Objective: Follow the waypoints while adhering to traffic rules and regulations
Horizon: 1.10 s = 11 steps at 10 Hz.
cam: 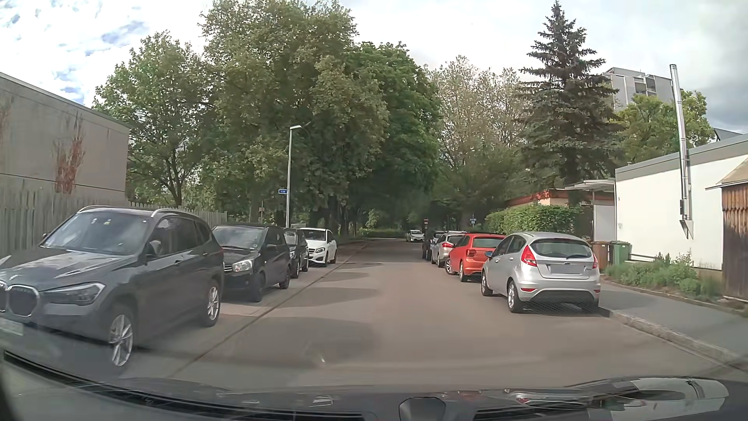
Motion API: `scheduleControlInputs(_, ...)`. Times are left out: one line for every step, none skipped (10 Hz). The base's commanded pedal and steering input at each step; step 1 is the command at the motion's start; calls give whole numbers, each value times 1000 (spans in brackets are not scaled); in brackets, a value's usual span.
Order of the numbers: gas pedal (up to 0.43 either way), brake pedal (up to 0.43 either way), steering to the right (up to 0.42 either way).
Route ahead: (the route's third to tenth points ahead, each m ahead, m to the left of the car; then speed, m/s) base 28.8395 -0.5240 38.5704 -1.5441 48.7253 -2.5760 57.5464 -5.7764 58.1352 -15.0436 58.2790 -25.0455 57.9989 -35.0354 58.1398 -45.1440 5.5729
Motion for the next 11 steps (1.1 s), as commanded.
scheduleControlInputs(59,0,-1)
scheduleControlInputs(59,0,-3)
scheduleControlInputs(59,0,-3)
scheduleControlInputs(59,0,-2)
scheduleControlInputs(59,0,-2)
scheduleControlInputs(59,0,-1)
scheduleControlInputs(59,0,-2)
scheduleControlInputs(59,0,-2)
scheduleControlInputs(59,0,-2)
scheduleControlInputs(59,0,-2)
scheduleControlInputs(59,0,-1)
